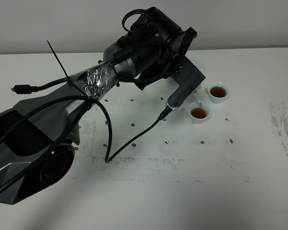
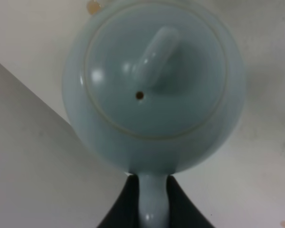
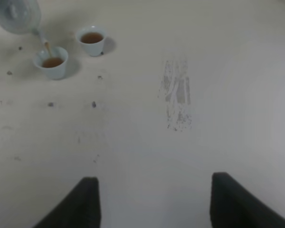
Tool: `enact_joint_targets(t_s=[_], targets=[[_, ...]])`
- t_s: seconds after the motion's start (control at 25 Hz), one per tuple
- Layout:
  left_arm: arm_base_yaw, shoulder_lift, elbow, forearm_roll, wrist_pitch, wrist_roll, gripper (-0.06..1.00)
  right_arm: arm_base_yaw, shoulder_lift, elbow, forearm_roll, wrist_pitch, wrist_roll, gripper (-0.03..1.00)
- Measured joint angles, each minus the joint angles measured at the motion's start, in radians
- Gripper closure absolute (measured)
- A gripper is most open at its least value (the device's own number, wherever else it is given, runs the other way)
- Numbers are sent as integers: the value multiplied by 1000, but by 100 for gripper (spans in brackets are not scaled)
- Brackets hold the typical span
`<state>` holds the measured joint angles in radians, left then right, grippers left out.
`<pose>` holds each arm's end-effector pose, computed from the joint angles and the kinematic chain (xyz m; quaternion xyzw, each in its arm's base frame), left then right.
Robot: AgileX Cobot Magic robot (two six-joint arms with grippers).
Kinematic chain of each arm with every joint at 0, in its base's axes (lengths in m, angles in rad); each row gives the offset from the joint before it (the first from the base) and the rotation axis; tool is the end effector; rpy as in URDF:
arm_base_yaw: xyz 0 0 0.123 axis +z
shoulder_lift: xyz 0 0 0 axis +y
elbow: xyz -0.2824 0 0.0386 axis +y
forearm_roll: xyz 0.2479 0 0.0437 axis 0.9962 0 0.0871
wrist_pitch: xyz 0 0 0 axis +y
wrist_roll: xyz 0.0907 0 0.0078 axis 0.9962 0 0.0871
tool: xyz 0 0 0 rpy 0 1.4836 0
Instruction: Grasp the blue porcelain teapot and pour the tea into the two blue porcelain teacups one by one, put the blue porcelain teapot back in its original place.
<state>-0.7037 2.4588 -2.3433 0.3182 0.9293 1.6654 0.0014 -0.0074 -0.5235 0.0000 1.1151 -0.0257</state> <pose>0.4319 -0.3366 0.2152 0.8916 0.3064 0.2705 0.1950 -0.0111 0.0000 0.2792 -0.0116 0.8592 -0.0062 0.5114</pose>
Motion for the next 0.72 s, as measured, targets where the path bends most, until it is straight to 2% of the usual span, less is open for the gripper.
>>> enact_joint_targets(t_s=[0.72], targets=[[-5, 0, 0, -2, 0, -3, 94, 0, 0, 0, 0, 0, 0, 48]])
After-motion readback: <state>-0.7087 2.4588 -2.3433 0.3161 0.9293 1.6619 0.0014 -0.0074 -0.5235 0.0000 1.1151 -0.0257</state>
